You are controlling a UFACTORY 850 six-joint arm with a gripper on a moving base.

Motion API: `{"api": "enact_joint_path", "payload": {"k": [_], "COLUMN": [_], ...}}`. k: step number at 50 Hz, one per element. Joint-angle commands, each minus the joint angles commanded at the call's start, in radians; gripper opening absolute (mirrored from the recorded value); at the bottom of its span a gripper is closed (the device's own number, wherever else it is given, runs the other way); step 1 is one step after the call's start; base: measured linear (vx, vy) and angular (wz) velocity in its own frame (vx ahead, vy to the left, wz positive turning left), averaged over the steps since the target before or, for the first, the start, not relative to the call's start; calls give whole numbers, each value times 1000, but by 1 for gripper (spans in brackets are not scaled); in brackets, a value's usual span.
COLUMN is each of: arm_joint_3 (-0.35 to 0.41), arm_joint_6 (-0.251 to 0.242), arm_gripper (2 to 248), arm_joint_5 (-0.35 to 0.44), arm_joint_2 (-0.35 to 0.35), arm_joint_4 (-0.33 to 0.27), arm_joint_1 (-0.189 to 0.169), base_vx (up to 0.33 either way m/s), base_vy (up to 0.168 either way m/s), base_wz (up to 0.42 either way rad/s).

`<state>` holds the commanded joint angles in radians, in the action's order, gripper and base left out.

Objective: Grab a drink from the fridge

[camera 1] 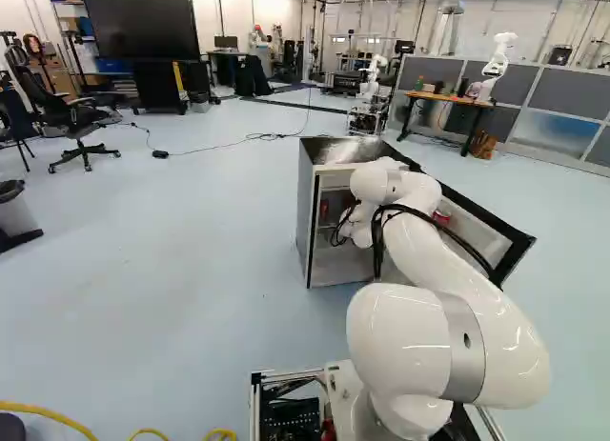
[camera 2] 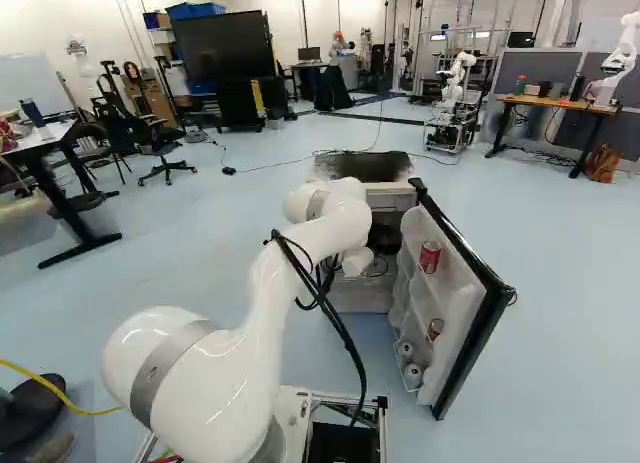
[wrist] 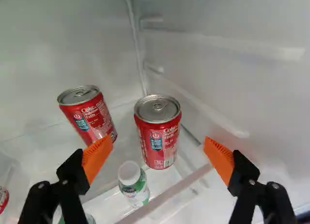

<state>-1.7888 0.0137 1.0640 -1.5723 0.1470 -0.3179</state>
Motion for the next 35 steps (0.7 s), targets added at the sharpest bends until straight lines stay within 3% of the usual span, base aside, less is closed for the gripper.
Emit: {"api": "enact_joint_path", "payload": {"k": [31, 32, 35], "arm_joint_3": [-8, -8, -8], "arm_joint_6": [7, 7, 7], "arm_gripper": [247, 230, 230], "arm_joint_5": [0, 0, 0], "arm_joint_2": [-5, -5, -5], "arm_joint_4": [0, 0, 0], "arm_joint_1": [1, 1, 1], "base_vx": [0, 0, 0], "base_vy": [0, 0, 0], "base_wz": [0, 0, 0]}}
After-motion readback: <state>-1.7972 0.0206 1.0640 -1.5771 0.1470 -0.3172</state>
